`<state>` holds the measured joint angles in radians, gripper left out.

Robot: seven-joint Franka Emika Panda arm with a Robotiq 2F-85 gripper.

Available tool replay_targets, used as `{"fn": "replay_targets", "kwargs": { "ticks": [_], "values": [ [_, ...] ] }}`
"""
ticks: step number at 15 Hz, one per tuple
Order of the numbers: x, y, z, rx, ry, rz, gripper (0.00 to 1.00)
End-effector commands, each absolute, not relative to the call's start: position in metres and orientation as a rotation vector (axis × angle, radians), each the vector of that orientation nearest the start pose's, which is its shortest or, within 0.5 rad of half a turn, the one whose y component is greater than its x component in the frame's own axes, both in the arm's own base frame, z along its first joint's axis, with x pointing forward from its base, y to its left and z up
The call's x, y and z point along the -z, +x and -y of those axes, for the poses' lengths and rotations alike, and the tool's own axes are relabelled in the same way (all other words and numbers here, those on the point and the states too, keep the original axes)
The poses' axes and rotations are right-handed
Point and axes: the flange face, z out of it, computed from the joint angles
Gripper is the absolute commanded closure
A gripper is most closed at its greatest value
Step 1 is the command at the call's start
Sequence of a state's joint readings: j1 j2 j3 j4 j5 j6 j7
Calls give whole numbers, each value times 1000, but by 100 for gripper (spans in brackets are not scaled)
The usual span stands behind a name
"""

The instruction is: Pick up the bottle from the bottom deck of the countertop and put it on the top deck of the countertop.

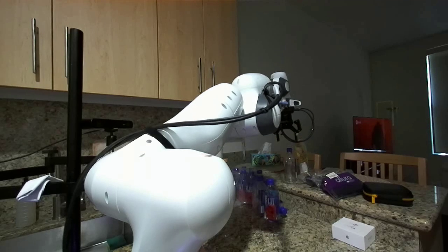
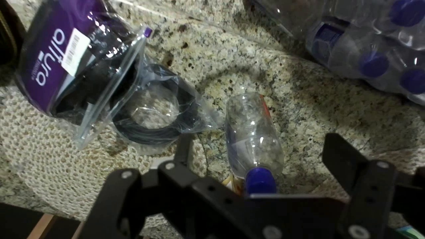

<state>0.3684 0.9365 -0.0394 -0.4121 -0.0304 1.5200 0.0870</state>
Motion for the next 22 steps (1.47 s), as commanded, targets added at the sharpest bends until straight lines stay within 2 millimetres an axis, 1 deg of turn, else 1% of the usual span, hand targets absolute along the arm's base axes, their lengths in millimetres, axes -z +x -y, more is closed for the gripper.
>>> {"fn": "replay_targets", "kwargs": {
  "ticks": [1,4,6,9,11,13,15,16,17,18,19,21,22],
  "values": [
    [-557,695,-235,76,-3123,430,0],
    [-584,679,-202,-39,-3078,475,0],
    [-601,670,-178,-89,-3072,464,0],
    [-614,659,-154,-159,-3096,414,0],
    [-614,653,-145,-219,-3101,387,0],
    [-613,650,-139,-281,-3090,360,0],
    [-606,650,-132,-324,-3082,332,0],
    [-599,650,-133,-362,-3073,341,0],
    [-593,650,-138,-392,-3081,353,0],
    [-587,650,-149,-416,-3070,395,0],
    [-594,653,-139,-362,-3095,361,0],
    [-585,654,-147,-386,-3086,382,0],
    [-583,654,-150,-390,-3085,389,0]
  ]
}}
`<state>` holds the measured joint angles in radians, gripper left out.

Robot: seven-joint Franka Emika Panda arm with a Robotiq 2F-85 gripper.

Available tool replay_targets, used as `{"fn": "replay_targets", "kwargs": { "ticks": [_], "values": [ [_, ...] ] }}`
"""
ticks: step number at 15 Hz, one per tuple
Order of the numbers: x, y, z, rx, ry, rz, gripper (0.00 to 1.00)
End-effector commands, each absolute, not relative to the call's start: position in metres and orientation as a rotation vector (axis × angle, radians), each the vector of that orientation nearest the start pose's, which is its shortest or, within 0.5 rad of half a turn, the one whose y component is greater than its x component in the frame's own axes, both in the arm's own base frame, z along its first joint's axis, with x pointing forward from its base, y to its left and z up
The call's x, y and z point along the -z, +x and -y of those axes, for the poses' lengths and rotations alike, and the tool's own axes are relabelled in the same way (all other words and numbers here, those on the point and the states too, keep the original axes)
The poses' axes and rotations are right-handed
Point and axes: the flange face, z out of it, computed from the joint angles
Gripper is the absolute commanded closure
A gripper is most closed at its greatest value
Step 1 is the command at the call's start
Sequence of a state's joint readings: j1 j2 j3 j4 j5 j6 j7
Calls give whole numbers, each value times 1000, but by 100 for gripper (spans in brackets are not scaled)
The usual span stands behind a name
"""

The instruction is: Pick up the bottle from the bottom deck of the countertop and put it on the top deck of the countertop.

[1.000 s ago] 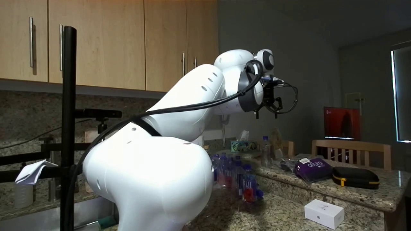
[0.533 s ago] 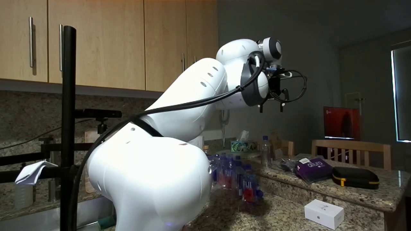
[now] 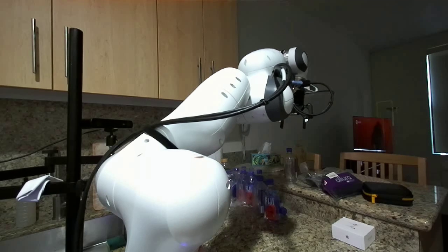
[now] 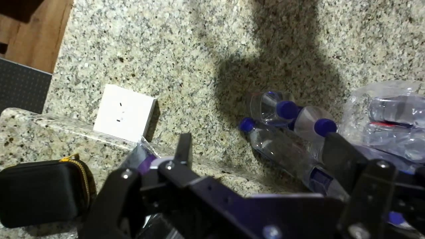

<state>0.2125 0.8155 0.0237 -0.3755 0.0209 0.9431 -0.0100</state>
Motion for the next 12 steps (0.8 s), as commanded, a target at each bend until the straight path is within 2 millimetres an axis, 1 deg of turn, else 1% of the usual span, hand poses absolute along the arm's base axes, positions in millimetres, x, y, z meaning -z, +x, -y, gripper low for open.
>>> {"fn": "replay_targets", "kwargs": {
  "ticks": [1,2,3,6,10,11,12],
  "values": [
    [-583,654,-151,-390,-3084,392,0],
    [-583,654,-151,-390,-3084,392,0],
    [-578,654,-151,-415,-3073,403,0],
    [-572,649,-159,-492,-2992,514,0],
    [-576,620,-195,-636,-2839,763,0],
    [-580,611,-202,-677,-2805,821,0],
    [-579,603,-210,-727,-2775,874,0]
  ]
}}
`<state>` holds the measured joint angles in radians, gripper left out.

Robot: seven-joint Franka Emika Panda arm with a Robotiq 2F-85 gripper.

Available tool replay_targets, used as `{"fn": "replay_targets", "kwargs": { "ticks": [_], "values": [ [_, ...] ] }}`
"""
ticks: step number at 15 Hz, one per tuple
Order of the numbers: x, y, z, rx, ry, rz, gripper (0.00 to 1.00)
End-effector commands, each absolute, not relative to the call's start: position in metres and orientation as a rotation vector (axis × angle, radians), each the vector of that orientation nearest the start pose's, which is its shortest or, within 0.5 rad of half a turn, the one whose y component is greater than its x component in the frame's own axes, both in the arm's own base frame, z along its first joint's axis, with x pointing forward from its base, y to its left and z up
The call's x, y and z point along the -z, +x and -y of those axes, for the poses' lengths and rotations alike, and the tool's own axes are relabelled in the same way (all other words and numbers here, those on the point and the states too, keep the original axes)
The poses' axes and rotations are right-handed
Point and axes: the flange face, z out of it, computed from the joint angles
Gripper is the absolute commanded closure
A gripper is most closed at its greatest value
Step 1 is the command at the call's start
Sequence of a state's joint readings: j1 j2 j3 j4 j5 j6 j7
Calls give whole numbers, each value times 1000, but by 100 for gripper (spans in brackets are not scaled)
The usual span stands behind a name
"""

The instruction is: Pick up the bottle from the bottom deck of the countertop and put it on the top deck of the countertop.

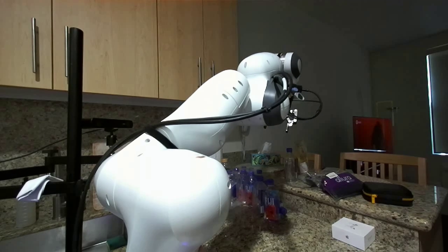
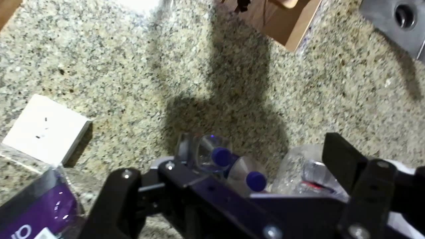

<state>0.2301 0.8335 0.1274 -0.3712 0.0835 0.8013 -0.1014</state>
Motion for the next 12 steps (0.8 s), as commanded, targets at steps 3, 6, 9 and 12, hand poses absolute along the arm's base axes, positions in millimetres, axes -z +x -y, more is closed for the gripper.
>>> {"fn": "replay_targets", "kwargs": {
  "ticks": [3,6,9,12],
  "values": [
    [-566,585,-234,-891,-2682,1016,0],
    [-549,572,-255,-1030,-2619,1132,0],
    [-540,560,-266,-1142,-2562,1237,0],
    [-521,556,-276,-1264,-2531,1298,0]
  ]
}}
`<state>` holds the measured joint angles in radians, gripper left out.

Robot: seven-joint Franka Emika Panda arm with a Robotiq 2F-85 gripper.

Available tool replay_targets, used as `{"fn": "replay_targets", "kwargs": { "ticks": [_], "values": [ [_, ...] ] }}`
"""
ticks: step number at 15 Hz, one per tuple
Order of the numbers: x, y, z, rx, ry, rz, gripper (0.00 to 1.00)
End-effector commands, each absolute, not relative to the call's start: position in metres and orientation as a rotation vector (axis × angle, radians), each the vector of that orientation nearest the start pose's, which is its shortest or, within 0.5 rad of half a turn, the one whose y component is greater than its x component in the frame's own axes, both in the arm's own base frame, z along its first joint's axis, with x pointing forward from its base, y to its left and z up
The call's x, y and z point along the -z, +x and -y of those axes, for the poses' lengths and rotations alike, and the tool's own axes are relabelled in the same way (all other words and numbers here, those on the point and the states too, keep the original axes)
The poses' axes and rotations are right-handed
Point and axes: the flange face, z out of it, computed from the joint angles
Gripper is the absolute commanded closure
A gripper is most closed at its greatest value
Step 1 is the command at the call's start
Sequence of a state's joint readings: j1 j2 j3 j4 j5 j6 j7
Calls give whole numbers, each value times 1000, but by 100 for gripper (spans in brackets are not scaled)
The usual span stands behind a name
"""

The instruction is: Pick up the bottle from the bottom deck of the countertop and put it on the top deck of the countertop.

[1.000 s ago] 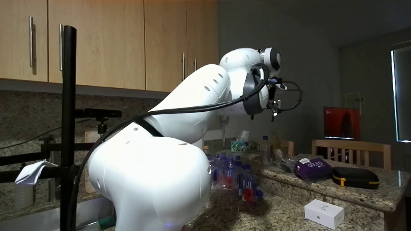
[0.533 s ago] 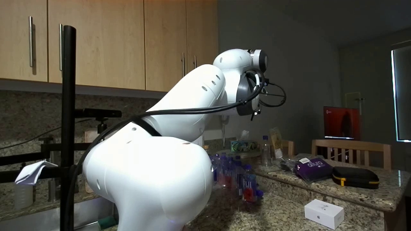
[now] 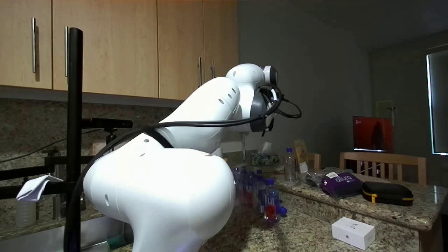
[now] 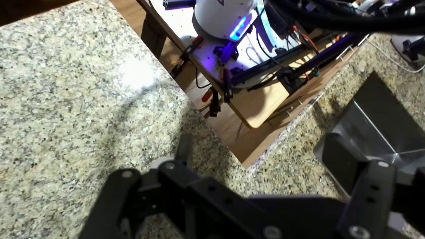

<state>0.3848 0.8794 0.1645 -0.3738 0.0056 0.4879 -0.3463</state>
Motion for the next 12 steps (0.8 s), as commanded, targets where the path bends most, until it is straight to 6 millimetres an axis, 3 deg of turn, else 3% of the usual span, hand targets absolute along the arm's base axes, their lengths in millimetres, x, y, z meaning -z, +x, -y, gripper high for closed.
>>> {"fn": "replay_targets", "kwargs": {
  "ticks": [1,6,12],
  "values": [
    [-513,556,-277,-1305,-2520,1303,0],
    [-485,565,-284,-1333,-2516,1338,0],
    [-480,566,-286,-1337,-2517,1298,0]
  ]
}}
